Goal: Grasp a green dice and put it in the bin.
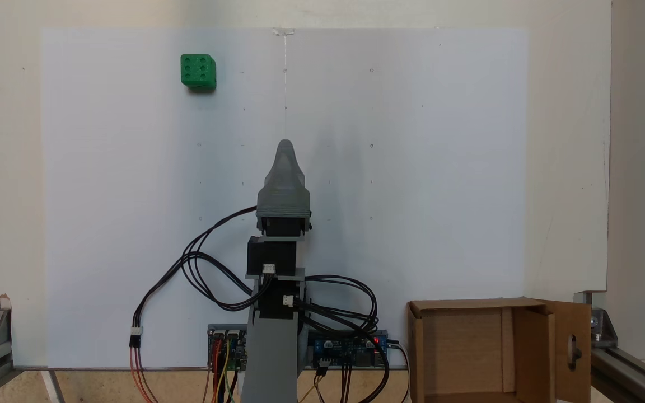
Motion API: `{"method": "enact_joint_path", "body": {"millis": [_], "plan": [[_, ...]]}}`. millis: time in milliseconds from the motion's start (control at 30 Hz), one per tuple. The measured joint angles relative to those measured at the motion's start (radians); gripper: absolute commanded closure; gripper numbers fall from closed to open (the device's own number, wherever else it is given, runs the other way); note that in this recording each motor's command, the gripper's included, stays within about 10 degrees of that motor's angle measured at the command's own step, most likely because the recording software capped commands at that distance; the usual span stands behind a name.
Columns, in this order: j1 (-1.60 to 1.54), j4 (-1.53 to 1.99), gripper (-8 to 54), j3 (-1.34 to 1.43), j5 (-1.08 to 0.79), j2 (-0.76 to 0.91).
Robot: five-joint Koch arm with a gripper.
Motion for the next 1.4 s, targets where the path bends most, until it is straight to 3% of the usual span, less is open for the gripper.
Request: {"method": "enact_joint_path", "body": {"millis": [533, 1100, 1400], "plan": [[-0.002, 0.043, 2.4, -0.040, 0.000, 0.000], [0.012, 1.224, 4.0, -0.735, 0.000, -0.015], [-0.043, 1.801, 4.0, -1.158, 0.058, -0.316]]}}
